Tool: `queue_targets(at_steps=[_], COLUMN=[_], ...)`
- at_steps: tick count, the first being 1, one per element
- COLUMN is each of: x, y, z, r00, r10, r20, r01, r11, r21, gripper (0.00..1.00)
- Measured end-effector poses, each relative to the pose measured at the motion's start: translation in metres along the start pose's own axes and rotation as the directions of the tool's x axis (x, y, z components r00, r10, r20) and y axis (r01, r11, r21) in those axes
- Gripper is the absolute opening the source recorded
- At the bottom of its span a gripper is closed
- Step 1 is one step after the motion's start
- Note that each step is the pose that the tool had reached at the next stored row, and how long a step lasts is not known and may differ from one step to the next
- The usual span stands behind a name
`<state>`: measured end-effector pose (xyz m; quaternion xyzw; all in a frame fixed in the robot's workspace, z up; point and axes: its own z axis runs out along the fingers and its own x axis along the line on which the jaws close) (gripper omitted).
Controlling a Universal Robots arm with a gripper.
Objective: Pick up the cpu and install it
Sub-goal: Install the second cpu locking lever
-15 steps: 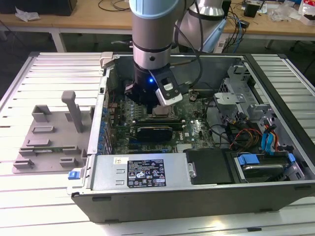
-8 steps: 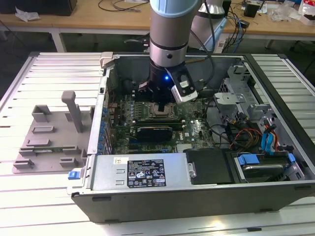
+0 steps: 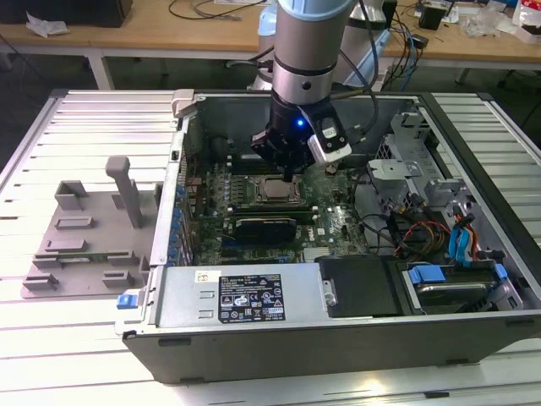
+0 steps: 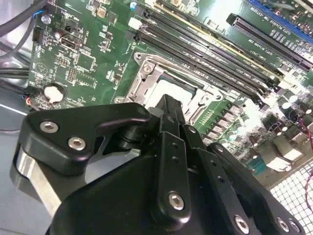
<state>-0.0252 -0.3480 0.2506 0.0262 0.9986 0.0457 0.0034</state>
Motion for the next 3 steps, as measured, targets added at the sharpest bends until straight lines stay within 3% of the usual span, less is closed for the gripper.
queue_targets(at_steps=[3], x=[-0.0001], y=[0.0000], z=[0.0000], r00=[1.0000], r10=[0.000], r20=[0.0000], r01=[0.000], r11=[1.0000], r21=[0.0000], gripper=[0.11])
